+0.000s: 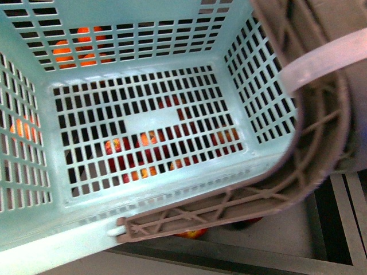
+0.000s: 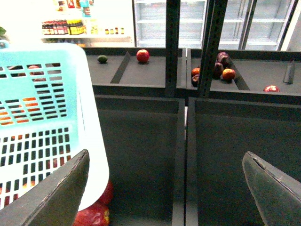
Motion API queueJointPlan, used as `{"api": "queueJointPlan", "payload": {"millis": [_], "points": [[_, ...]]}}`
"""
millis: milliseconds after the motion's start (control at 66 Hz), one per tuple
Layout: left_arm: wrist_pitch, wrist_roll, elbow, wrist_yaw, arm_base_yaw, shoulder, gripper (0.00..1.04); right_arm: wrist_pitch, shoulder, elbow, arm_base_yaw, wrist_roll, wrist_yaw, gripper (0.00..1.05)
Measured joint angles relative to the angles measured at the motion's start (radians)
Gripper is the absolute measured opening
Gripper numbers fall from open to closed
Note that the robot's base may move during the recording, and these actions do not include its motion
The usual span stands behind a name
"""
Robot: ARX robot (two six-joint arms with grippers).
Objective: Pick mango and avocado into basket
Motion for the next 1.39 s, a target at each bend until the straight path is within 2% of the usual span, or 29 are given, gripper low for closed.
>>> {"api": "queueJointPlan", "payload": {"millis": [348,727,742,803,818,863,939,1000,1181,1272,1393], "points": [[0.045,-0.011,0.008,0.047,-0.121,0.006,0.14,0.000,0.000,0.000,0.000,0.000,0.000,0.96],[0.046,-0.005,0.008,0.036,-0.126,0.006,0.14,0.000,0.000,0.000,0.000,0.000,0.000,0.96],[0.046,-0.005,0.008,0.036,-0.126,0.006,0.14,-0.016,0.011,0.005,0.001,0.012,0.009,0.96],[0.046,-0.006,0.008,0.036,-0.125,0.006,0.14,-0.254,0.140,0.103,-0.007,0.113,0.049,0.96],[0.046,-0.006,0.008,0.036,-0.125,0.006,0.14,-0.343,0.208,0.143,-0.024,0.175,0.033,0.96],[0.047,-0.004,0.009,0.036,-0.126,0.006,0.14,-0.418,0.264,0.173,-0.054,0.235,-0.005,0.96],[0.047,0.001,0.010,0.041,-0.126,0.006,0.14,-0.423,0.293,0.188,-0.112,0.311,-0.073,0.96],[0.047,-0.003,0.010,0.044,-0.126,0.006,0.14,-0.374,0.324,0.210,-0.204,0.351,-0.157,0.96],[0.047,-0.001,0.010,0.042,-0.126,0.006,0.14,-0.183,0.526,0.243,-0.472,0.328,-0.280,0.96],[0.047,-0.001,0.010,0.039,-0.126,0.006,0.14,-0.099,0.673,0.264,-0.591,0.270,-0.298,0.96],[0.047,0.000,0.010,0.036,-0.126,0.006,0.14,0.063,0.932,0.276,-0.689,0.164,-0.299,0.96]]}}
